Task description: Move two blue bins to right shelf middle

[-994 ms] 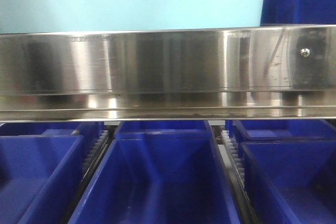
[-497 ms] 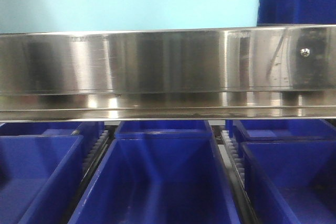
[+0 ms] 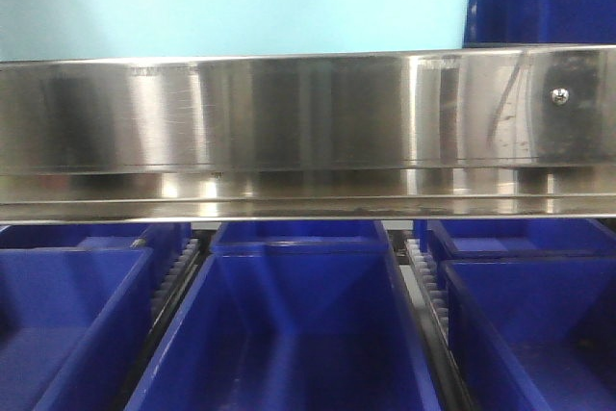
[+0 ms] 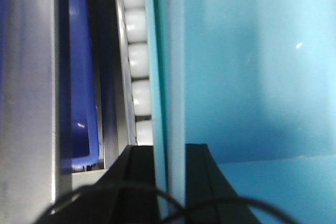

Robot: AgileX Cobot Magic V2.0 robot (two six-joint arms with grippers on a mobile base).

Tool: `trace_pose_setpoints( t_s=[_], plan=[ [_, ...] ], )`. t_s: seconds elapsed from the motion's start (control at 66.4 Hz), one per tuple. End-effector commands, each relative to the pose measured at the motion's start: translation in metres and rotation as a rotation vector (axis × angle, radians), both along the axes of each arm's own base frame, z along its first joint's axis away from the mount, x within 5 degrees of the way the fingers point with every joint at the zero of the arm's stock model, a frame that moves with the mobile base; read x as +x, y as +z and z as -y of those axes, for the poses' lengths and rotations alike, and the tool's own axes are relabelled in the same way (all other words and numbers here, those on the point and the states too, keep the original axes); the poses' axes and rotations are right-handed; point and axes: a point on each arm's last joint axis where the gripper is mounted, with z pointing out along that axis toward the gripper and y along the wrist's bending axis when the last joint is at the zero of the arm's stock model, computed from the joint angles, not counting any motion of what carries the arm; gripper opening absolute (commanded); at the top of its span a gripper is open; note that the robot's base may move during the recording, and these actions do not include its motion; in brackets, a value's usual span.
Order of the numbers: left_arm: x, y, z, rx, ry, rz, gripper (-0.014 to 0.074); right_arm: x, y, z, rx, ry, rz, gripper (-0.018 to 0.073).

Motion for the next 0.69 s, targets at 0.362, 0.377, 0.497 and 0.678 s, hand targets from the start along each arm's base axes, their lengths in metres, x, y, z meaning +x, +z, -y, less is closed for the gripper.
trace_pose_setpoints(
  t_s=[0.362,0.377,0.497,0.678],
  plan=[
    [-0.008,0.087,0.011,-0.231,-0.038,0.288,-0.0111,-0.005,0.104,0.008,0.154,-0.029,0.415,-0.0153],
    [-0.008,0.090,0.011,-0.237,-0.038,0.300,-0.0111,-0.006,0.107,0.008,0.159,-0.029,0.425,-0.0153],
    [-0.012,0.110,0.010,-0.271,-0.043,0.370,-0.0111,-0.012,0.132,0.011,0.194,-0.021,0.509,-0.0153],
    [-0.016,0.124,0.011,-0.309,-0.053,0.403,-0.0111,-0.016,0.146,0.014,0.217,-0.023,0.560,-0.0153]
  ],
)
